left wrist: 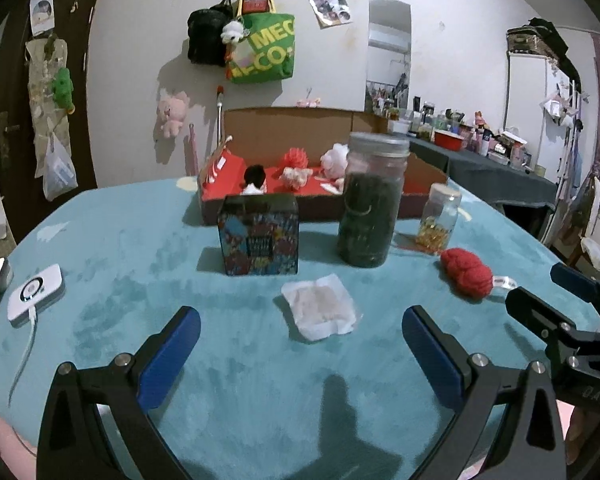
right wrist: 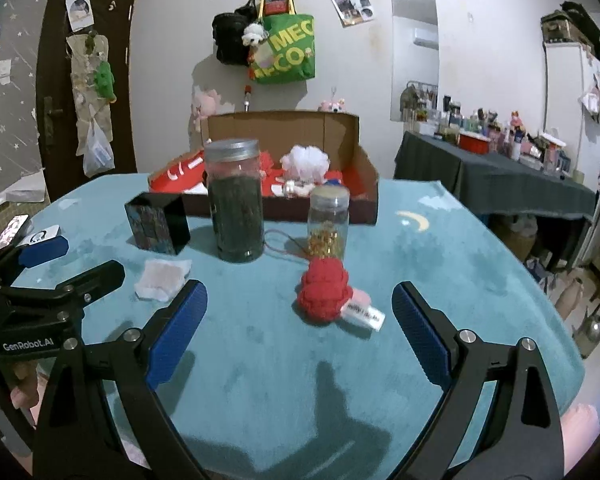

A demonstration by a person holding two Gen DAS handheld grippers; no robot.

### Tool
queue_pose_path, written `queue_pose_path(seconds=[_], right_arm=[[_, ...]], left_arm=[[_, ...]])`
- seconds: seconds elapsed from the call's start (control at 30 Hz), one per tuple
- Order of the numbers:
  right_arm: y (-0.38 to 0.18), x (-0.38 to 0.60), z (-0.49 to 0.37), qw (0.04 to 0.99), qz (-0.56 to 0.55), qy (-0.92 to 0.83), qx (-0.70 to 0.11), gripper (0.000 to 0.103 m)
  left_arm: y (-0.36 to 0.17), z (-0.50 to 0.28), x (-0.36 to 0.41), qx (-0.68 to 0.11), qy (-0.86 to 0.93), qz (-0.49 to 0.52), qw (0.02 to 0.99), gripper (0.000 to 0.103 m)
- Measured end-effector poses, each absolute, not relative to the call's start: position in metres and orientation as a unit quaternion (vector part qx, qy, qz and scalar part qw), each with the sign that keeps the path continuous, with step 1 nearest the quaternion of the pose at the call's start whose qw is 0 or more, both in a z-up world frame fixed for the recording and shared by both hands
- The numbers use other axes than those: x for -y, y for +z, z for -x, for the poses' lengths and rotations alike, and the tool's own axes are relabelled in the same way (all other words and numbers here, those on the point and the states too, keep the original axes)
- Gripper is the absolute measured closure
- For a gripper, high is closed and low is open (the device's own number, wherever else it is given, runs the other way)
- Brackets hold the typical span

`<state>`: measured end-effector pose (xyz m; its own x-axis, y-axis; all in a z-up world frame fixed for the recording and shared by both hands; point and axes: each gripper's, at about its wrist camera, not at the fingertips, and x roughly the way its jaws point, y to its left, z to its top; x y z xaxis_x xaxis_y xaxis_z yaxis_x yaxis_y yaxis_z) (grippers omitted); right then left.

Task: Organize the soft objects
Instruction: 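Grasp the white tissue sheet with the left tool while the right tool grasps the red knit bunny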

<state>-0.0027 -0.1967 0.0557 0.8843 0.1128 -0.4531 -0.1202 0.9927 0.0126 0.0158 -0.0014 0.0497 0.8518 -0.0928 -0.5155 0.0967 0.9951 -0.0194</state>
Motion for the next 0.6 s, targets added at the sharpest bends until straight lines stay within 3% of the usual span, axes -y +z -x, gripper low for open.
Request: queue_pose_path(seconds=[0.6], right_arm=[[0.029, 0.204, -0.012, 0.960, -0.007, 0.065, -0.273, 0.008]], left_arm=[[0.029, -0.037, -0.003, -0.320, -0.028, 0.007, 0.947, 0.000]])
